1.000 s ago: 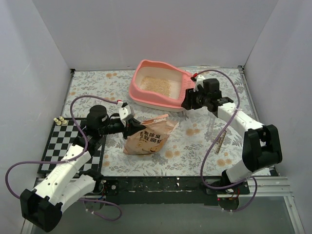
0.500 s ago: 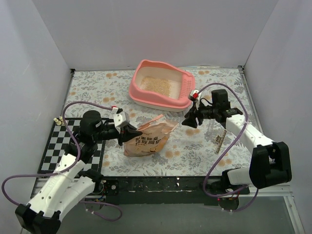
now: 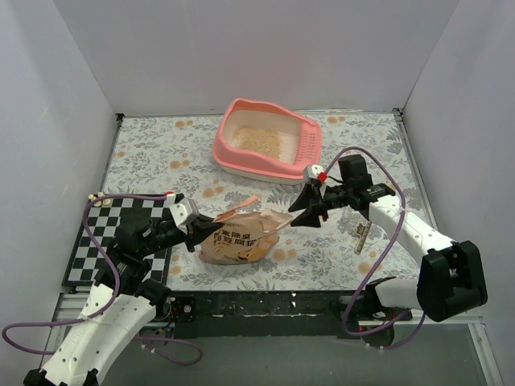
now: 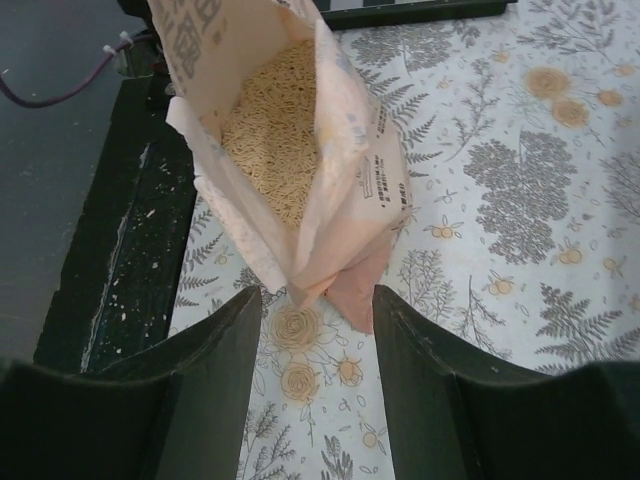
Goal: Fill the litter box with clean litter
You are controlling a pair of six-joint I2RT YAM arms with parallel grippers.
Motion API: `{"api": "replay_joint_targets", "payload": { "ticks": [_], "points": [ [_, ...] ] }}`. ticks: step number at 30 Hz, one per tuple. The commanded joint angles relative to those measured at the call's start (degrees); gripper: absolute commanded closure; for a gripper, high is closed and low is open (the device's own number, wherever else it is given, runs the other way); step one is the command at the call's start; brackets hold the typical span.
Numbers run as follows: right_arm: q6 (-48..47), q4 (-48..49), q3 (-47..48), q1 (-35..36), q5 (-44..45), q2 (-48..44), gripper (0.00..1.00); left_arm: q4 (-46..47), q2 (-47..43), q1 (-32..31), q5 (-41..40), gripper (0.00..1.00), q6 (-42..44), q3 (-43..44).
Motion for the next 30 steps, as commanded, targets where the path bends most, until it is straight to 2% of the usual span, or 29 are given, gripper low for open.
{"api": "replay_joint_targets", "payload": {
  "ticks": [1,5,10,12,15,19,24,26,30],
  "points": [
    [-2.72,0.37,-0.42,2.51,-3.68,1.32,0.44,5.87,-3.01,-0.06,-2.59,1.00,-0.64,2.83],
    [-1.06,2.55,-1.55,3.13,-5.00,0.97,0.45,4.81,-2.92,-0.06,-3.73,1.00,-0.37,3.19],
    [10.69,15.90,-5.94,4.09,-8.16,0.97,0.49,5.69,-2.75,-0.06,-4.09,1.00,-0.64,2.31],
    [17.02,24.67,-8.49,4.18,-8.08,0.88,0.50,5.87,-2.75,-0.06,-4.09,1.00,-0.90,2.13],
    [30.88,43.80,-14.02,4.18,-7.02,-0.08,0.52,5.69,-3.01,-0.06,-4.26,1.00,-0.90,1.78],
    [53.92,77.45,-20.71,4.27,-6.84,2.36,0.53,5.78,-3.19,-0.06,-4.00,1.00,-1.16,1.08],
    [83.17,121.38,-22.57,4.27,-5.27,13.07,0.55,5.60,-3.63,-0.06,-3.91,1.00,-1.34,0.73],
    [89.37,124.55,-20.38,4.97,-5.44,17.39,0.58,5.17,-3.80,-0.06,-4.17,1.00,-1.25,0.73],
    [87.99,124.55,-18.79,7.43,-5.01,19.16,0.60,4.46,-3.98,-0.06,-4.35,1.00,-0.81,0.73]
  ]
}}
